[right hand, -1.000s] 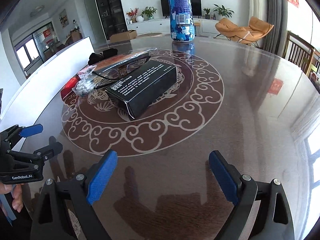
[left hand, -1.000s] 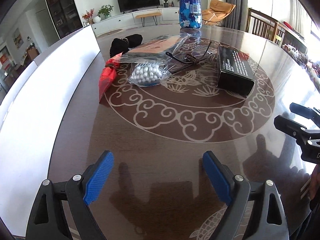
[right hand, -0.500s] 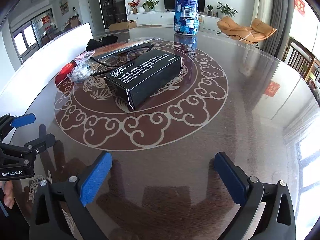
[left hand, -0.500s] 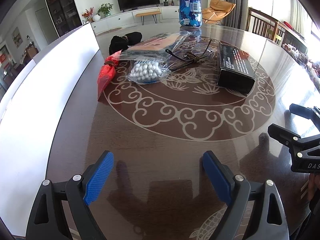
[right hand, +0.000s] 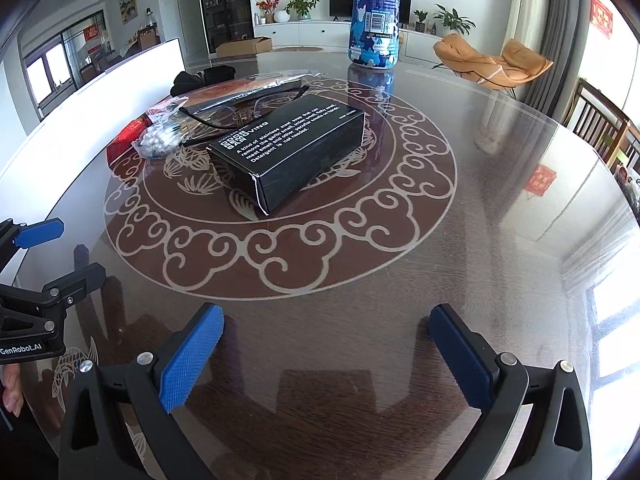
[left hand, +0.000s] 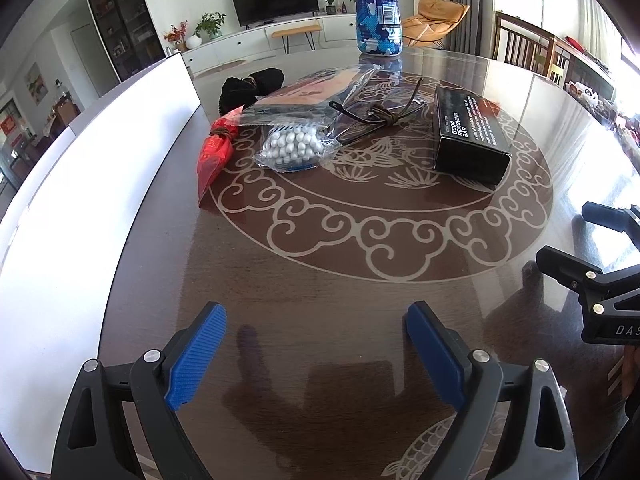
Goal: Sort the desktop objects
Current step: 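Move both tools back to the table, right tool toward the black ODOR REMOVING BAR box, then close the right tool on the black ODOR REMOVING BAR box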
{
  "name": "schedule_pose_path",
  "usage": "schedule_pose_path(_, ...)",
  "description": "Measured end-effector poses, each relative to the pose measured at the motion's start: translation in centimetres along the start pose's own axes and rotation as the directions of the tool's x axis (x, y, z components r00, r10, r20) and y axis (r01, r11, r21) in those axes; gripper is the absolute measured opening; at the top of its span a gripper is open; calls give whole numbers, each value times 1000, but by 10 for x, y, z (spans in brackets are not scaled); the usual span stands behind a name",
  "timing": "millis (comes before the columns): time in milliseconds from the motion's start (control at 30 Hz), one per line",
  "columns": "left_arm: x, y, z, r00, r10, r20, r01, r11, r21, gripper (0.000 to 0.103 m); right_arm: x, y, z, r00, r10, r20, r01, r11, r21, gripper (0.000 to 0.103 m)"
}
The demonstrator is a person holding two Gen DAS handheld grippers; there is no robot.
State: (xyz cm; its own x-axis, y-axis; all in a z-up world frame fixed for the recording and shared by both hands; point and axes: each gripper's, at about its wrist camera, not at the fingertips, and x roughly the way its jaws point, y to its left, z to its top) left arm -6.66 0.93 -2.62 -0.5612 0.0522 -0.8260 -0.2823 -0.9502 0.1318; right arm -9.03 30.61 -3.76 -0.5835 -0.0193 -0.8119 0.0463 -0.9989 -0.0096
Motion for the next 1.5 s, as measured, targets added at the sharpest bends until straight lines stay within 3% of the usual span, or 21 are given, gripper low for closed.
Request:
schedule_pose_path(67,3,4,0,1000,8,-10,-8,1000,-16,103,0,0,0,1000,0,0,0,1000,0,103)
schedule_pose_path(167,11,19,-1,996,-85,-36,81,992,-94,103,2,1,2,1000,5,-1,-5,1000,-3,103)
schedule_pose_path(200,12,22,-2,996,-86,-33,82,990,-111,103,4,3,6,1000,9,-7,-10,1000,-3,103)
schedule_pose_path(333,15,27,-2,996,-83,-21,80,991,-110,103,11,4,33,988,154,6,-154,982,113,103)
schedule_pose_path(433,17,26,-2,997,-78,-4,77,991,-113,103,14,9,61,984,167,63,-176,967,187,103)
schedule_pose_path(633,17,26,-1,997,-75,8,75,990,-116,103,59,43,102,997,48,-57,-40,988,146,103)
schedule_pose_path(767,18,26,0,997,-77,10,77,990,-114,103,66,35,101,999,-23,-38,28,990,138,101)
schedule_pose_path(933,18,26,0,997,-74,14,75,990,-117,103,54,9,91,997,-74,7,73,993,94,62)
schedule_pose_path(1167,18,25,0,997,-71,21,73,990,-120,103,39,-11,74,993,-115,41,111,990,85,62)
schedule_pose_path(1500,18,25,0,997,-71,22,73,990,-119,103,37,-14,74,994,-101,39,97,991,90,62)
